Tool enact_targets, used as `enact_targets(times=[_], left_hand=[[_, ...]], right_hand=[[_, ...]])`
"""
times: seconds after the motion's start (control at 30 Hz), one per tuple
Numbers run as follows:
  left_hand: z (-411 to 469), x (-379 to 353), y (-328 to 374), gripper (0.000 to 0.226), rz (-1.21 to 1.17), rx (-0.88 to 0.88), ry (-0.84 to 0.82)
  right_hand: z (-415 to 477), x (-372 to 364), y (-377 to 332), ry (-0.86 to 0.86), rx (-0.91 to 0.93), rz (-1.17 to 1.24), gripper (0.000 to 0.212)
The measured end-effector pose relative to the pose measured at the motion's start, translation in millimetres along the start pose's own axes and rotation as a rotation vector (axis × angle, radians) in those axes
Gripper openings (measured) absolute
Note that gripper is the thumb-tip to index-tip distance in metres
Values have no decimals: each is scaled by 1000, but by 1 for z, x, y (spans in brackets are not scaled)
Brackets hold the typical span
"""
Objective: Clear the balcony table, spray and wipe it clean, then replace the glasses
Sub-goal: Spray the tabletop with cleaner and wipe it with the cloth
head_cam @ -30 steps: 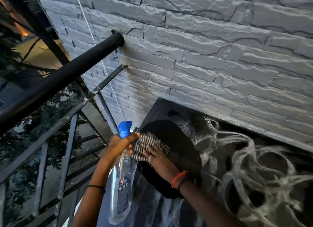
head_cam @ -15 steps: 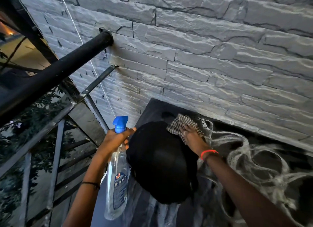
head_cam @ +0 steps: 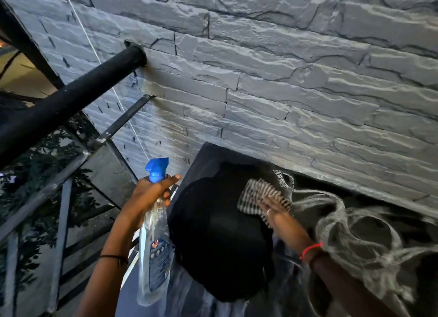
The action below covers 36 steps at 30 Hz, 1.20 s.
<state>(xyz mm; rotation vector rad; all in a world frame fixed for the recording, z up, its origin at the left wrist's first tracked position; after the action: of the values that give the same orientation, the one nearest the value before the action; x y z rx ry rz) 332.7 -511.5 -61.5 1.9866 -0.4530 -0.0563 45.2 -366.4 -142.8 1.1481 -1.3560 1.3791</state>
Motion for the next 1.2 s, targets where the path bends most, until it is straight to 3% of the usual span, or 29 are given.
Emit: enact_targets(times=[0.17, 0.37, 0.57, 0.67, 0.83, 0.9, 1.07, 1.2], left_hand=[[5, 3, 2, 30, 8, -11, -4], [6, 2, 5, 31, 17, -19, -5], [12, 2, 4, 32, 8, -12, -6], [15, 2, 4, 32, -2, -8, -10], [15, 5, 5, 33, -8, -18, -8], [14, 5, 5, 33, -12, -17, -2], [10, 14, 1, 35, -5, -35, 15], [6, 23, 1, 37, 17, -50, 19]], right_hand=[[66, 13, 29, -3, -81, -36, 43], [127, 1, -47, -16, 16, -83, 46], [76, -29, -99, -142, 288, -166, 41], [50, -12, -60, -12, 211, -86, 37], [70, 11, 5, 23, -26, -86, 44], [100, 19, 1, 25, 23, -111, 45], [181, 20, -45, 7, 18, 129, 40], [208, 10, -92, 1, 54, 119, 36]])
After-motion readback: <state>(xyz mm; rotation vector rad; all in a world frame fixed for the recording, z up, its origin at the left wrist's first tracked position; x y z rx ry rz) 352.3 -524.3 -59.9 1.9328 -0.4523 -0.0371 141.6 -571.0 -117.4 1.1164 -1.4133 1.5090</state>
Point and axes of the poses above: each hand's wrist, its own z-axis towards the middle knuckle, its own x-axis out of the back of the hand, y = z × x, the point moved 10 cm from there along z, towards the middle knuckle, and after that the axes turned 6 degrees about z, right-handed, at the moved point
